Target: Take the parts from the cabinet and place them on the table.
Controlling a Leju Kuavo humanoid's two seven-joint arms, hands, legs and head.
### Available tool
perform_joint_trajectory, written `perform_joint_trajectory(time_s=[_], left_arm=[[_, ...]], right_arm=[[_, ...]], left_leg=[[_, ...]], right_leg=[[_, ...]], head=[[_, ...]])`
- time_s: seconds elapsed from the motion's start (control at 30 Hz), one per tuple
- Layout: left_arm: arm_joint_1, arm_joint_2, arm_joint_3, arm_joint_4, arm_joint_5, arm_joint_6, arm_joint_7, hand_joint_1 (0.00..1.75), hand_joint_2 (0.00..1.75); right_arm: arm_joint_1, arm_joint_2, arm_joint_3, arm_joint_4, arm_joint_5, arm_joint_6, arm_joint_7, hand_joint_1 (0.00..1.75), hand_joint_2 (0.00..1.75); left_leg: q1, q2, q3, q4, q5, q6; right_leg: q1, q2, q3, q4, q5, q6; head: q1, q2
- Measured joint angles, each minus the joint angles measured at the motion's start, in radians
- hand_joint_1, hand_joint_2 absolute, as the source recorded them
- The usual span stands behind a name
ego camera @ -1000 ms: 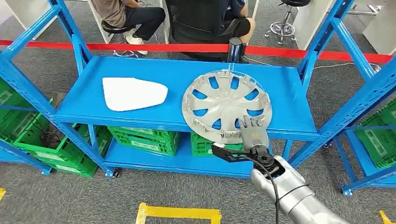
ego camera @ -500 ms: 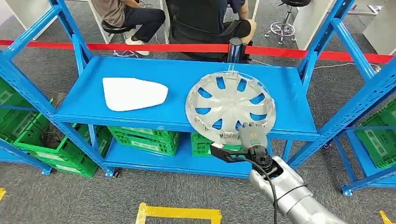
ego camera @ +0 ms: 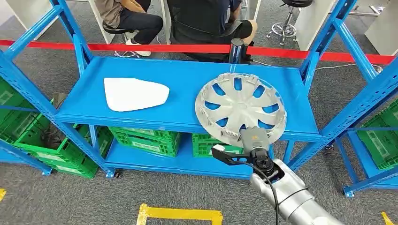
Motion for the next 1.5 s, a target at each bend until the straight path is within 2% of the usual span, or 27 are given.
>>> perform_joint_trajectory(time_s=[0.13, 0.23, 0.27, 0.33, 0.53, 0.77, 0.83, 0.97, 1.17, 1.3, 1.37, 1.5], left_arm=[[0.0, 0.0, 0.0, 0.0, 0.015, 0.003, -0.003, 0.0, 0.0], [0.001, 0.0, 0.0, 0.0, 0.039, 0.006, -0.014, 0.0, 0.0], [0.001, 0.0, 0.0, 0.001, 0.043, 0.006, -0.017, 0.0, 0.0], [0.001, 0.0, 0.0, 0.001, 0.047, 0.006, -0.017, 0.0, 0.0], [0.0, 0.0, 0.0, 0.001, 0.051, 0.006, -0.018, 0.0, 0.0], [0.001, 0.0, 0.0, 0.001, 0.079, 0.013, -0.037, 0.0, 0.0], [0.001, 0.0, 0.0, 0.001, 0.085, 0.017, -0.042, 0.0, 0.0], [0.001, 0.0, 0.0, 0.001, 0.092, 0.023, -0.056, 0.0, 0.0], [0.001, -0.001, 0.0, 0.001, 0.108, 0.039, -0.074, 0.0, 0.0], [0.0, -0.002, 0.0, 0.001, 0.114, 0.045, -0.073, 0.0, 0.0], [0.0, -0.004, 0.0, 0.001, 0.117, 0.049, -0.074, 0.0, 0.0], [0.0, -0.007, 0.0, 0.001, 0.132, 0.058, -0.086, 0.0, 0.0]], right_arm=[[0.015, -0.005, -0.039, -0.064, -0.16, -0.148, 0.006, 1.75, 1.75], [0.023, -0.011, -0.094, -0.17, -0.446, -0.306, 0.005, 1.75, 1.75], [0.023, -0.016, -0.111, -0.206, -0.519, -0.336, 0.006, 1.75, 1.75], [0.026, -0.023, -0.14, -0.263, -0.582, -0.346, 0.01, 1.75, 1.75], [0.064, -0.037, -0.187, -0.363, -0.631, -0.384, -0.012, 1.75, 1.75], [0.093, -0.082, -0.248, -0.511, -0.934, -0.514, -0.08, 1.75, 1.75], [0.117, -0.096, -0.27, -0.565, -1.016, -0.549, -0.12, 1.75, 1.75], [0.184, -0.128, -0.316, -0.684, -1.246, -0.561, -0.247, 1.75, 1.75], [0.296, -0.157, -0.366, -0.83, -1.342, -0.569, -0.374, 1.75, 1.75], [0.36, -0.169, -0.386, -0.922, -1.349, -0.573, -0.407, 1.75, 1.75], [0.383, -0.174, -0.393, -0.948, -1.322, -0.585, -0.409, 1.75, 1.75], [0.442, -0.18, -0.407, -1.01, -1.12, -0.626, -0.378, 1.75, 1.75]], left_leg=[[0.0, 0.0, 0.0, 0.0, 0.0, 0.0], [0.0, 0.002, 0.001, 0.0, 0.0, 0.0], [0.0, 0.002, 0.001, 0.0, 0.0, 0.0], [0.0, 0.002, 0.002, 0.0, 0.0, 0.0], [0.0, 0.002, 0.002, 0.0, 0.0, 0.0], [0.0, 0.002, 0.002, 0.0, 0.0, 0.0], [0.0, 0.002, 0.001, 0.0, 0.0, 0.0], [0.0, 0.002, 0.0, 0.0, 0.0, 0.0], [0.0, 0.002, -0.001, 0.0, -0.001, 0.0], [0.0, 0.002, -0.002, 0.0, -0.001, 0.001], [0.0, 0.002, -0.002, 0.0, -0.001, 0.001], [0.0, 0.002, -0.002, 0.0, -0.001, 0.001]], right_leg=[[0.0, 0.0, 0.0, 0.0, 0.0, 0.0], [0.0, 0.001, 0.0, 0.0, 0.0, 0.0], [0.0, 0.002, 0.0, 0.0, 0.0, 0.0], [0.0, 0.004, 0.001, 0.0, 0.0, 0.0], [0.0, 0.004, 0.0, 0.0, 0.001, 0.0], [0.0, 0.003, 0.0, 0.0, 0.001, 0.0], [0.0, 0.003, 0.0, 0.0, 0.001, 0.0], [0.0, 0.003, 0.0, -0.001, 0.0, 0.0], [0.0, 0.003, -0.002, -0.002, 0.0, 0.0], [0.0, 0.003, -0.002, -0.002, 0.0, 0.0], [0.0, 0.003, -0.002, -0.002, 0.0, 0.0], [0.0, 0.003, -0.002, -0.002, 0.0, 0.0]], head=[[0.0, 0.0], [-0.001, 0.0], [-0.001, 0.0], [0.0, 0.0], [0.0, 0.0], [-0.002, 0.0], [-0.001, 0.0], [-0.001, 0.0], [-0.001, 0.0], [-0.002, 0.0], [-0.002, 0.0], [-0.002, 0.0]])
